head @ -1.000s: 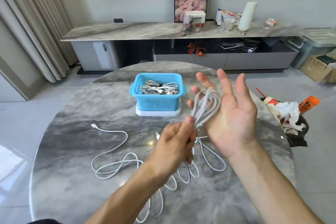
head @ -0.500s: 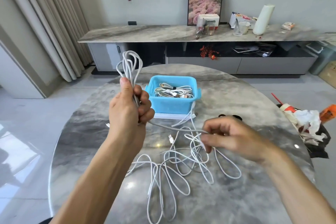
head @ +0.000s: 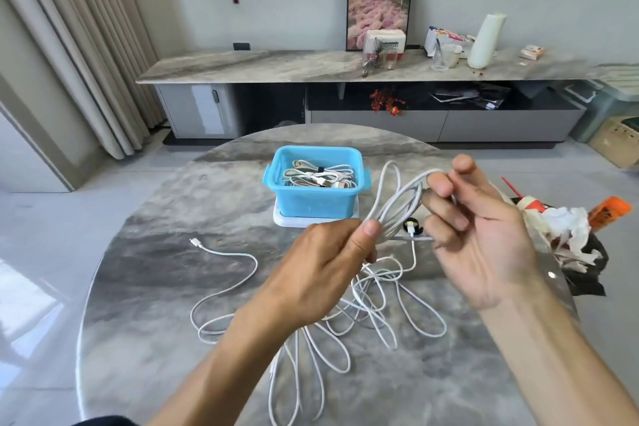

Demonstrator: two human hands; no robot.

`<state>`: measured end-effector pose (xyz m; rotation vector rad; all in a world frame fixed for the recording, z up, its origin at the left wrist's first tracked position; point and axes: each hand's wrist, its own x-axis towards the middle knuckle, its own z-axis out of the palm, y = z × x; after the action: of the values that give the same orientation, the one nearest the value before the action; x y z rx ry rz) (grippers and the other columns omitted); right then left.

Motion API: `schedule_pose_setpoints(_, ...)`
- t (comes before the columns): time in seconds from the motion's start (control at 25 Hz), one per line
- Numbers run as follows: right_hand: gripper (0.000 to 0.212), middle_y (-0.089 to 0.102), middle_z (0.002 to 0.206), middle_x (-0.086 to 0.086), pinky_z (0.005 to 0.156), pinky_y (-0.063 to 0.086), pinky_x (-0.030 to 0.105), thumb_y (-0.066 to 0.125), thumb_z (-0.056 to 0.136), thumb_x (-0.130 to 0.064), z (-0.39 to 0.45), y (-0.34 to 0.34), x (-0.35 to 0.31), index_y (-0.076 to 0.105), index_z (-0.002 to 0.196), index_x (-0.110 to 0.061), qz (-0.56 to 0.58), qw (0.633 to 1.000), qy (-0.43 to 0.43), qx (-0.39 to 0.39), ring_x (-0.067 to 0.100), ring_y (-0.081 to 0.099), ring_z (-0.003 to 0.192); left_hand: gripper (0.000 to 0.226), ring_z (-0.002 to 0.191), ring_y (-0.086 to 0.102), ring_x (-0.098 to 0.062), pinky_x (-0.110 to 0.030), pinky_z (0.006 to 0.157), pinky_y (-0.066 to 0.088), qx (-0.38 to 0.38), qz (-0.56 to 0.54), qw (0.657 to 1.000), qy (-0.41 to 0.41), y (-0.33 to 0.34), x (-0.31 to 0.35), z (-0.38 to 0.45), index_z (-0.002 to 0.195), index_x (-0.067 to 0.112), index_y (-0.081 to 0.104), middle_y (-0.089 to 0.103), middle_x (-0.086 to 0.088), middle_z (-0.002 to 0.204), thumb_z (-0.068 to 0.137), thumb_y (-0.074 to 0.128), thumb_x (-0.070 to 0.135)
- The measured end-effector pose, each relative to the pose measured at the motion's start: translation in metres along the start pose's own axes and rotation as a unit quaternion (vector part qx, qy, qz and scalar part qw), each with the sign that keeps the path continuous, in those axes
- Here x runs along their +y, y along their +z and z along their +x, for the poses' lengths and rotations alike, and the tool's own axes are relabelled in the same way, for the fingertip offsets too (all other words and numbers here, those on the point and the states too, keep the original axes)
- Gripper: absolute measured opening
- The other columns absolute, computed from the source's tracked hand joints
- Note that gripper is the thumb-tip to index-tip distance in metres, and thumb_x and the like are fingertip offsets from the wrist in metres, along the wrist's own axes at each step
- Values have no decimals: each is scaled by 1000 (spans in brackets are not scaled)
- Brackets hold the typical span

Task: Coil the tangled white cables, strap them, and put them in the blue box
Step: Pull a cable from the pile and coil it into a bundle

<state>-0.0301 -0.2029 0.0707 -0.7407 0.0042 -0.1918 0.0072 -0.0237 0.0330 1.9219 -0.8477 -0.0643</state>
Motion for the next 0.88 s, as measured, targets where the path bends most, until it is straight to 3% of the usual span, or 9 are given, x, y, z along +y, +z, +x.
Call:
schedule_pose_setpoints(0.12,21,55,76,1,34,18,12,42,89,-6,1,-1,-7,54,95,-22,16,999,47,8,3,30,49,50,53,39,-9,-25,53,34,23,-83,996,-7,-3,4,-1,70,7,45,45,7,57,99,41,48)
schedule_pose_setpoints(0.2,23,61,81,1,34,33,10,42,89,-5,0,2,-2,57,100,-19,41,994,97,-2,4,45,52,45,50,37,-5,-19,53,32,74,-106,991,-26,0,5,0,66,10,46,46,10,56,100,41,40)
schedule_pose_setpoints(0.32,24,71,87,6,62,60,28,51,87,-7,-2,9,19,60,110,-8,16,995,102,4,16,65,66,41,55,45,-1,-20,58,36,113,-57,992,-24,3,5,3,70,14,55,54,15,60,99,40,38)
schedule_pose_setpoints(0.4,19,73,90,8,73,61,34,56,86,-9,-5,12,33,62,105,-7,-77,995,63,26,19,67,76,38,60,48,0,-15,60,37,129,-41,991,-21,0,2,4,77,12,59,54,18,63,99,40,36)
schedule_pose_setpoints(0.52,6,71,80,7,68,60,36,61,89,-3,-7,15,38,65,93,-4,-200,978,-2,55,24,69,73,41,66,56,-7,-22,64,44,123,-54,990,-34,-5,-2,4,82,14,64,61,3,69,99,38,41)
schedule_pose_setpoints(0.6,5,69,73,4,65,58,30,62,90,-1,-6,12,35,66,90,-4,-260,963,-34,62,18,68,68,44,71,62,-17,-32,69,49,97,-58,993,-44,-6,-2,4,81,14,64,69,-2,74,100,37,43)
schedule_pose_setpoints(0.68,9,65,67,-3,59,49,20,63,90,-2,-5,10,31,68,87,-9,-320,943,-63,72,8,59,63,50,65,60,-14,-30,67,48,61,-39,996,-60,-4,2,3,77,8,60,71,0,69,100,36,45)
schedule_pose_setpoints(0.76,9,61,65,0,50,47,23,60,92,-2,-4,8,30,65,87,-7,-308,947,-56,70,11,54,60,51,58,54,-10,-26,61,45,31,-39,996,-70,-2,7,2,76,3,54,69,-3,64,103,37,43)
schedule_pose_setpoints(0.88,9,61,67,4,50,52,30,57,96,-4,-4,7,30,62,88,-7,-299,950,-50,76,14,57,60,41,47,48,-13,-27,52,42,15,-84,994,-74,-2,12,1,74,7,45,60,-4,54,103,38,35)
